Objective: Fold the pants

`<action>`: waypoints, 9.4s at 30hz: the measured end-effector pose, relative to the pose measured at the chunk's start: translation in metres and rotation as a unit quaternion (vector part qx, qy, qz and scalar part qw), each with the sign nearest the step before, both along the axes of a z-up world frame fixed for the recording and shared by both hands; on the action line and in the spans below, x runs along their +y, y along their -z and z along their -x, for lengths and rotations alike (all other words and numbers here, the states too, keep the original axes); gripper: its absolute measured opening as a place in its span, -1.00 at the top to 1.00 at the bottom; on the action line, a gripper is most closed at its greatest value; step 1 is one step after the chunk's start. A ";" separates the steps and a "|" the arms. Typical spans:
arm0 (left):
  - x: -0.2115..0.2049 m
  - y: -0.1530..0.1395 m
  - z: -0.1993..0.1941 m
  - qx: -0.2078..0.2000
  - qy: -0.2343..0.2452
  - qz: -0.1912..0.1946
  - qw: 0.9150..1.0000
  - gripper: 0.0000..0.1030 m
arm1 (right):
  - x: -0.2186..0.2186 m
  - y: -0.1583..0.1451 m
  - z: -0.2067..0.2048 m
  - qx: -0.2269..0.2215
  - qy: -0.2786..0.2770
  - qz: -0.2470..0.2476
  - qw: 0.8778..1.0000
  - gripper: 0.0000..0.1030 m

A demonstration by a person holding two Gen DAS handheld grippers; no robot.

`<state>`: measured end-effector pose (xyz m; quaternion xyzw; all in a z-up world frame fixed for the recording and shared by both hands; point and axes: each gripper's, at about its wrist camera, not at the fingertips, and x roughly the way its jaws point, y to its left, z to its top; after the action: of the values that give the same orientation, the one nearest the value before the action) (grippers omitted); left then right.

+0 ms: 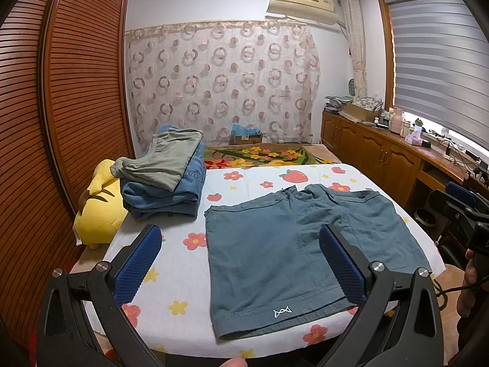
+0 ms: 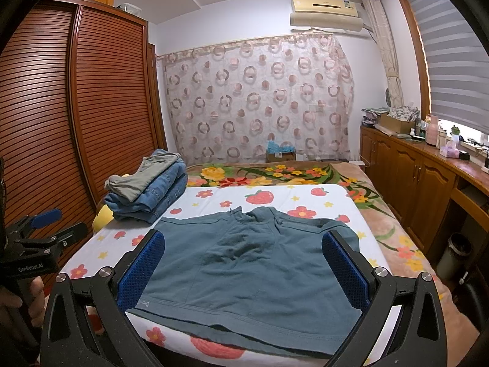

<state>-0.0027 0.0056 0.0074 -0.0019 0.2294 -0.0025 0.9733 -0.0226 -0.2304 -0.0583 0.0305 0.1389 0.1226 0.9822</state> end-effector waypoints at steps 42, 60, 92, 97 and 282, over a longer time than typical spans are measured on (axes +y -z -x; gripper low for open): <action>-0.002 0.033 -0.018 0.060 0.016 0.007 0.998 -1.00 | 0.008 0.003 -0.021 0.043 0.007 0.012 0.999 -0.99; 0.018 0.087 -0.031 0.119 0.048 0.022 0.991 -1.00 | 0.004 0.007 -0.034 0.083 0.008 0.034 0.996 -0.99; 0.012 0.102 -0.019 0.140 0.124 0.055 0.981 0.83 | -0.002 0.014 -0.046 0.109 -0.008 0.040 0.993 -0.99; -0.003 0.084 -0.029 0.125 0.149 0.054 0.979 0.84 | -0.002 0.014 -0.045 0.110 -0.011 0.046 0.993 -0.94; -0.068 0.078 -0.097 0.127 0.152 0.028 0.980 -0.69 | 0.017 -0.043 -0.113 0.158 -0.120 0.117 0.973 0.30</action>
<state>0.0947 -0.0627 -0.0710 0.0056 0.3486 -0.1562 0.9241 0.0900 -0.2131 -0.0153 -0.0820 0.3082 0.2161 0.9228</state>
